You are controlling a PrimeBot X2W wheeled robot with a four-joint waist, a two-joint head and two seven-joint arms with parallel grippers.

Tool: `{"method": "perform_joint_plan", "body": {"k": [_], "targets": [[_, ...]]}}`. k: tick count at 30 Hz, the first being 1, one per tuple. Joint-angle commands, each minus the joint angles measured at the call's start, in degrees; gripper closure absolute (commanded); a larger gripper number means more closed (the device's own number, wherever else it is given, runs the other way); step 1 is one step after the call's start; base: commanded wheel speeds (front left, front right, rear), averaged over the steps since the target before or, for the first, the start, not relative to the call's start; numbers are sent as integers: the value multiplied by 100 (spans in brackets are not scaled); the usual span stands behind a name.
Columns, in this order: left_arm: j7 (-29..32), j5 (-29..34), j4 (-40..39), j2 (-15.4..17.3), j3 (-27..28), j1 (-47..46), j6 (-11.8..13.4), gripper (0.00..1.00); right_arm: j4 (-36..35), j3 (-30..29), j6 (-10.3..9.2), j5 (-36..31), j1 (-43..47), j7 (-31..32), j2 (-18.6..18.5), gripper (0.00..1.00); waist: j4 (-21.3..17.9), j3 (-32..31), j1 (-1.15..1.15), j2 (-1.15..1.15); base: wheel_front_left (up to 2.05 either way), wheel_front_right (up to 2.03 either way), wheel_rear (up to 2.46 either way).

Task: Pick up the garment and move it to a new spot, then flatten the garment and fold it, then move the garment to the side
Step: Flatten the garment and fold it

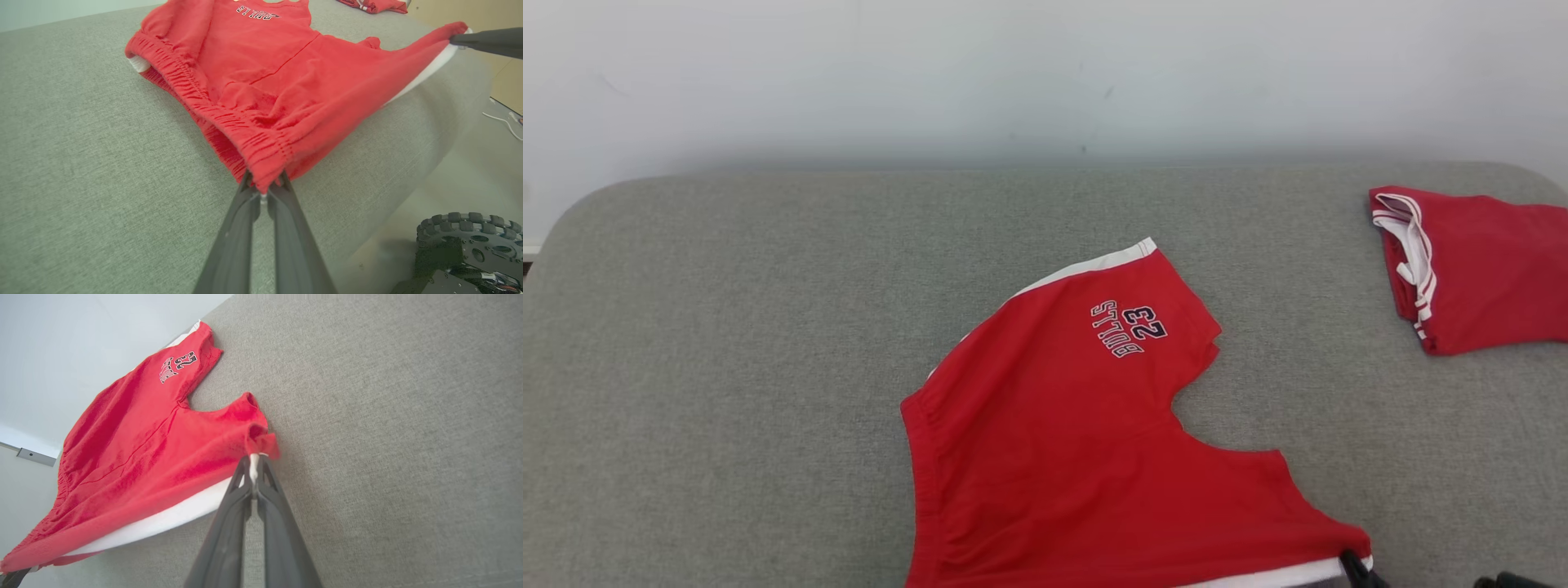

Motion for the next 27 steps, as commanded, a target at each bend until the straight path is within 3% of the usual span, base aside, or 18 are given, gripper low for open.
{"method": "perform_joint_plan", "body": {"k": [1, 13, 27], "targets": [[-17, 127, 32, -117, 37, -11, -34, 100, 29, -37, -17, -21, -191, 24, -19, 100, 91, 33, 0, 0, 0, 0, 0], [-17, 483, 138, -760, 531, -414, -271, 100, 645, 150, -17, -125, -2078, 221, -640, 100, 557, 191, 0, 0, 0, 0, 0], [-17, 256, 836, -1351, 814, -1536, -362, 100, 2880, 689, -17, -347, -4822, 30, -966, 100, 869, 665, 0, 0, 0, 0, 0]]}}
